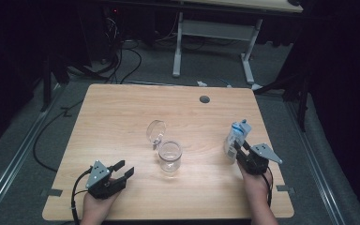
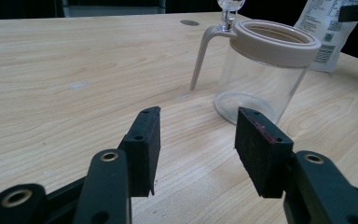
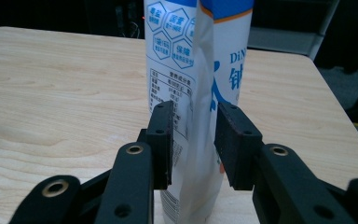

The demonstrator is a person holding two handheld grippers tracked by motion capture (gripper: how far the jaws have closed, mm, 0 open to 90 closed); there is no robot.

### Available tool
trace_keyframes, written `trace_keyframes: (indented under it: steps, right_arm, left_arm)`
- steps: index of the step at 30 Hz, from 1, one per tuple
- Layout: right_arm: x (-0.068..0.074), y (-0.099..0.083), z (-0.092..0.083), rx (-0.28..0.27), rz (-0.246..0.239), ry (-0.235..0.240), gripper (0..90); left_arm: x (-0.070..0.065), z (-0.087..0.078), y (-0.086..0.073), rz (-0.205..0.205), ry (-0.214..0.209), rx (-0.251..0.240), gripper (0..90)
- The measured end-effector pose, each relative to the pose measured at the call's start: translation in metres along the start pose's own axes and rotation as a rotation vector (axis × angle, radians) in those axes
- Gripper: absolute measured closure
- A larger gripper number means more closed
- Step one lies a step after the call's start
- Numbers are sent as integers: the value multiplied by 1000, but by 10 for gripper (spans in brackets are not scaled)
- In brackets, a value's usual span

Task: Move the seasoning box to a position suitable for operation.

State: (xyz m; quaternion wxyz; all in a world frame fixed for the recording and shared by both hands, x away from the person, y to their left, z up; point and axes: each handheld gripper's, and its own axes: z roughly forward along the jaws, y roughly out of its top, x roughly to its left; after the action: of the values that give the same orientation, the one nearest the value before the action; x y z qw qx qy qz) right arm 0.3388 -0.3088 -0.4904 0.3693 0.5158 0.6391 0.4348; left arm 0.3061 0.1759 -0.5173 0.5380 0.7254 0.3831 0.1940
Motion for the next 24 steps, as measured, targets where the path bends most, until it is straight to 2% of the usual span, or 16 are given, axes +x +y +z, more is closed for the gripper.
trace_keyframes:
  steps: [1,4,6,10,11,17,20,22,23,24]
  right_arm:
    - [1,0,1,-3,-14,5,680]
    - [0,1,1,1,-4,9,694]
    - [-2,1,1,9,9,11,773]
    - [-2,1,1,11,0,10,817]
    - [-3,2,1,14,-6,9,854]
    - [-4,2,1,21,-12,16,883]
    - [-6,3,1,27,-1,31,889]
    - [-10,7,0,45,16,70,896]
    - [-10,7,0,45,16,70,896]
    - [-12,11,-2,66,10,101,898]
  left_arm:
    - [0,0,0,0,0,1,509]
    - [1,-1,0,-1,2,0,508]
    - [1,-1,0,-7,0,-1,508]
    - [1,-1,0,-10,-2,-1,508]
    - [1,-1,0,-11,-6,1,508]
    - [1,-1,0,-8,-8,2,508]
    - [1,-1,0,-8,-10,3,508]
    - [0,-1,0,-7,-23,-3,505]
    - [0,-1,0,-7,-23,-3,504]
    - [0,-1,0,-9,-27,-6,502]
